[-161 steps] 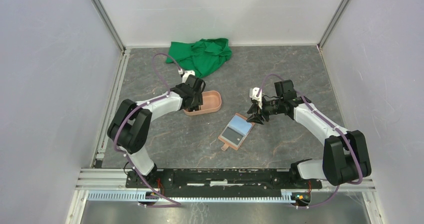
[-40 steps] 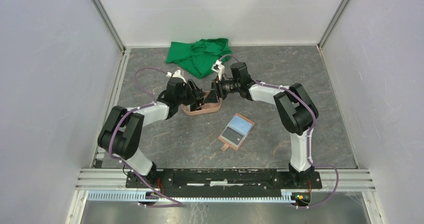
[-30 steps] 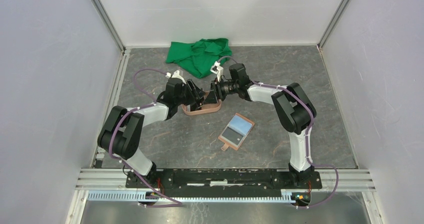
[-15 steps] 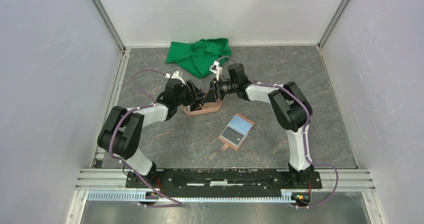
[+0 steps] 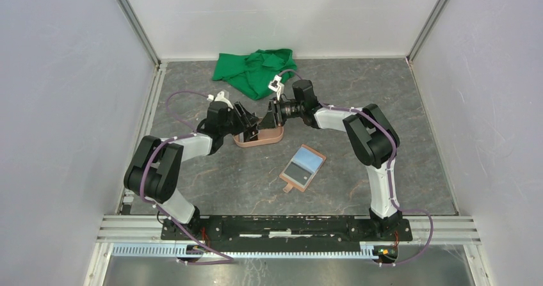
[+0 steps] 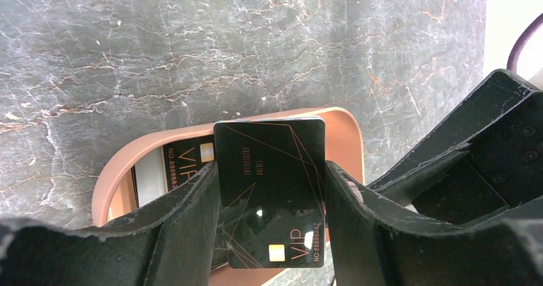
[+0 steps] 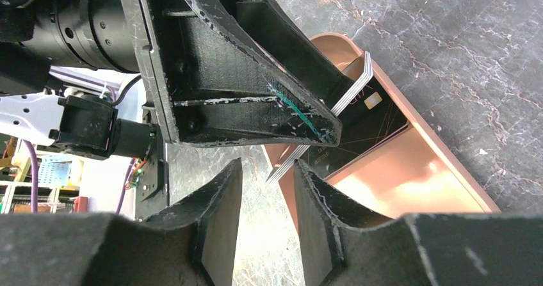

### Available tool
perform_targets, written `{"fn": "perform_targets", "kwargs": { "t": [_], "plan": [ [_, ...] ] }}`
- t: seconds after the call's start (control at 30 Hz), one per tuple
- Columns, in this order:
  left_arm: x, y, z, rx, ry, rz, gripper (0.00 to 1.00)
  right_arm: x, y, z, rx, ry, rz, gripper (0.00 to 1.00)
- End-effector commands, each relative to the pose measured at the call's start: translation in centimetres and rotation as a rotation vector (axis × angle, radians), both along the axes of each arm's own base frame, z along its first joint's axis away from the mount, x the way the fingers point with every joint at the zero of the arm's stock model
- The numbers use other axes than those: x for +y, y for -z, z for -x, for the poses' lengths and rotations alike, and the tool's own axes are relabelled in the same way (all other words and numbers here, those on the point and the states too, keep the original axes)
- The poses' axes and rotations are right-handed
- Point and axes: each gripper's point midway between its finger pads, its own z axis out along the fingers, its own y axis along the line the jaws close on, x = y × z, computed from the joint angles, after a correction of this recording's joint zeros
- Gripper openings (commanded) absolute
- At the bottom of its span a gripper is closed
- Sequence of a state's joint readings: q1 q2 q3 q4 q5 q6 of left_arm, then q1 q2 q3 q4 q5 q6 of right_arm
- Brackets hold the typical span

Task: Put the credit cards into the card holder
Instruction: Pick up the credit card from the storage box.

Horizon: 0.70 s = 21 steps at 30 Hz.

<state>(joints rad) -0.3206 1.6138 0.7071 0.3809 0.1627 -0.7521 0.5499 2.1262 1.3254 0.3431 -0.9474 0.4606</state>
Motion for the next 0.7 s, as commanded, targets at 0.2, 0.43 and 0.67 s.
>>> {"fn": "perform_targets", "kwargs": {
  "t": [0.2, 0.43, 0.67],
  "plan": [
    [0.2, -1.5, -0.1, -0.058, 0.016, 0.053, 0.55, 0.8, -0.6, -0.2, -0.016, -0.023, -0.038, 0.38],
    [0.3, -1.6, -0.1, -0.065, 0.021, 0.06, 0.54, 1.0, -0.1, -0.3, 0.002, -0.018, -0.032, 0.39],
    [0.1, -1.6, -0.1, -0.067, 0.031, 0.069, 0.54, 1.1, -0.3, -0.1, 0.017, -0.032, -0.054, 0.35]
  ]
}}
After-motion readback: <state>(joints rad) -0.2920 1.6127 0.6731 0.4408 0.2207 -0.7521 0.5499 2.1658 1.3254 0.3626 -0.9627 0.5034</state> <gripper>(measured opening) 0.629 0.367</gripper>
